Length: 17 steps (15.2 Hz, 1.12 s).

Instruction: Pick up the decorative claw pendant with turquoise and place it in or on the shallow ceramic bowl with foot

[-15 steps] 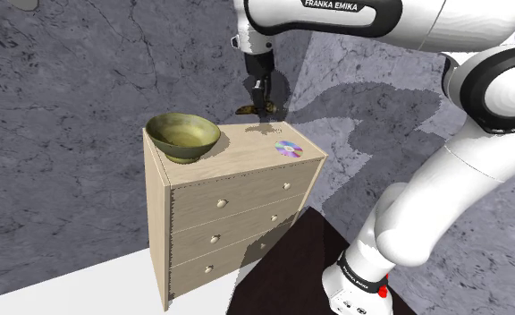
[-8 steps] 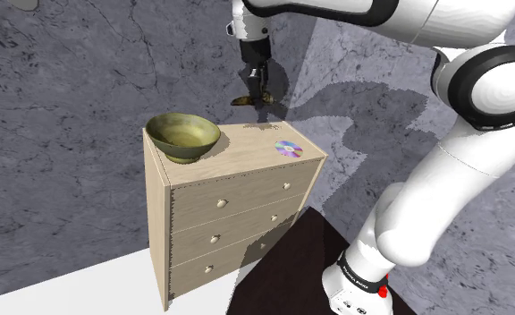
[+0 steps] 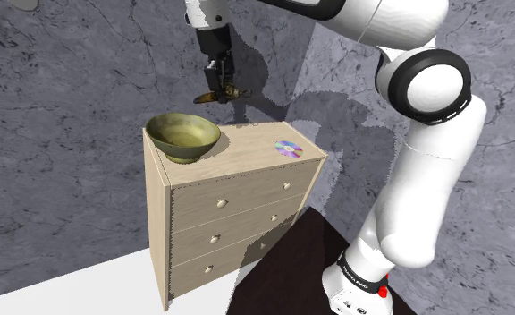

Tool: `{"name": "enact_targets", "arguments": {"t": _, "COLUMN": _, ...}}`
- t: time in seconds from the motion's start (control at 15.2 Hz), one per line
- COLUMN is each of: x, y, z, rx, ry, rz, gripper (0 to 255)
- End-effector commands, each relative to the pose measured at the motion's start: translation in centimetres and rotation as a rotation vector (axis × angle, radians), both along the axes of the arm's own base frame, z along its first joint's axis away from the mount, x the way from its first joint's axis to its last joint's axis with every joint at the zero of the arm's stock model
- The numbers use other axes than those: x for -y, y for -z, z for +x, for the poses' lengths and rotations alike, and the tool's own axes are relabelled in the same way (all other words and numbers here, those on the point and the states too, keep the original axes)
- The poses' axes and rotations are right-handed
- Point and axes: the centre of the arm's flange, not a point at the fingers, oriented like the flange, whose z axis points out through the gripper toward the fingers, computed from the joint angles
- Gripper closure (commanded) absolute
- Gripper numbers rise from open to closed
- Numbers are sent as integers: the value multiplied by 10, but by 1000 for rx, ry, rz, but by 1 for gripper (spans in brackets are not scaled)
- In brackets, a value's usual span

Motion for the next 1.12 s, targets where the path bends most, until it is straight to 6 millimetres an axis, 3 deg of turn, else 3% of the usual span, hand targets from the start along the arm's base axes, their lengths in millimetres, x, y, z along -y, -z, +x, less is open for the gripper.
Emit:
{"name": "enact_targets", "arguments": {"t": 0.0, "x": -23, "y": 0, "z": 12, "rx": 0, "ry": 1, "rz": 1, "gripper": 255}}
{"name": "enact_targets", "arguments": {"t": 0.33, "x": -76, "y": 1, "z": 49, "rx": 0, "ry": 1, "rz": 1, "gripper": 255}}
{"name": "enact_targets", "arguments": {"t": 1.06, "x": -76, "y": 59, "z": 49, "rx": 0, "ry": 1, "rz": 1, "gripper": 255}}
